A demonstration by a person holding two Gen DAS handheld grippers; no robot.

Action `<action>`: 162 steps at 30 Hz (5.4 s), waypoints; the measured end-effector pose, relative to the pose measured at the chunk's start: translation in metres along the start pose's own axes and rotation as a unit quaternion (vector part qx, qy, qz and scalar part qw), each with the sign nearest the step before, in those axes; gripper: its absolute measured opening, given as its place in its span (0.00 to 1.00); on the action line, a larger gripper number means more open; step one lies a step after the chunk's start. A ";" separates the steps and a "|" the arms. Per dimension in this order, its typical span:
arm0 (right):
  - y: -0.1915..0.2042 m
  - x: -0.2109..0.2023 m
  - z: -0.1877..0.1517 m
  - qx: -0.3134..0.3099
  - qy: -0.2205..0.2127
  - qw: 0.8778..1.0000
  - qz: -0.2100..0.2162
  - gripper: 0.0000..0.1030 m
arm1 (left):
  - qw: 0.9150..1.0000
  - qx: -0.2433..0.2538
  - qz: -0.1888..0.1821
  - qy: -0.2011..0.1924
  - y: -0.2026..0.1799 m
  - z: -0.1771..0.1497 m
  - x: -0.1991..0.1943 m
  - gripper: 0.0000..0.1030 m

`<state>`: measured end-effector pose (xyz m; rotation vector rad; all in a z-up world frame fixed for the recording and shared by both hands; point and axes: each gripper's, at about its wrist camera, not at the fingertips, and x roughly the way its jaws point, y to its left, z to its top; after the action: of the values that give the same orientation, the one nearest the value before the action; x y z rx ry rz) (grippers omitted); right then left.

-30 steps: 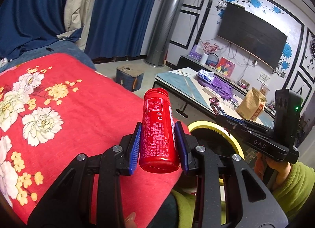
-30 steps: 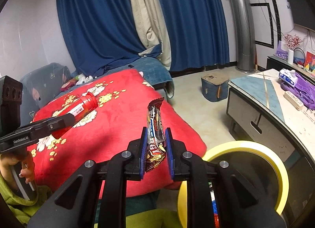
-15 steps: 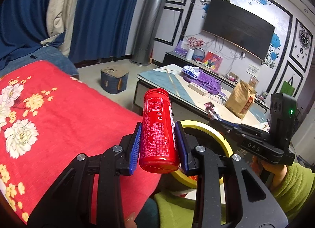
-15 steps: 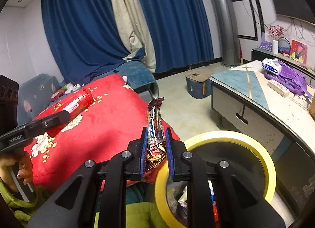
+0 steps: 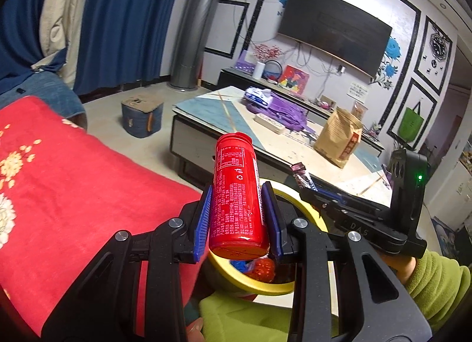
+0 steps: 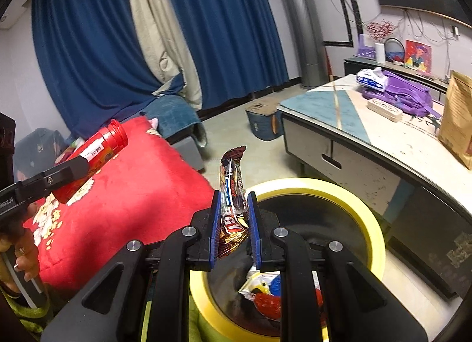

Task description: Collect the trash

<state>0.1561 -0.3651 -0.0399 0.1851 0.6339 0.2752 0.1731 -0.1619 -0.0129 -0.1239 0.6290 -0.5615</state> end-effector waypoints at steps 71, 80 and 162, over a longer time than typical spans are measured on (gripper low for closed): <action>0.073 -0.046 -0.029 -0.009 -0.064 0.996 -0.059 0.94 | 0.988 -0.011 0.148 -0.032 0.035 -0.029 -0.050 0.90; 0.118 -0.071 -0.041 -0.048 -0.161 0.981 -0.096 0.94 | 0.982 0.013 0.167 -0.092 0.040 -0.051 -0.101 0.90; 0.167 -0.070 -0.071 -0.121 -0.193 0.971 -0.077 0.94 | 0.966 -0.013 0.223 -0.130 0.060 -0.086 -0.150 0.90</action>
<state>0.0264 -0.2221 -0.0142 -0.0464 0.2238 0.1581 0.0502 -0.0264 -0.0205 -0.0743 0.3894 -0.0970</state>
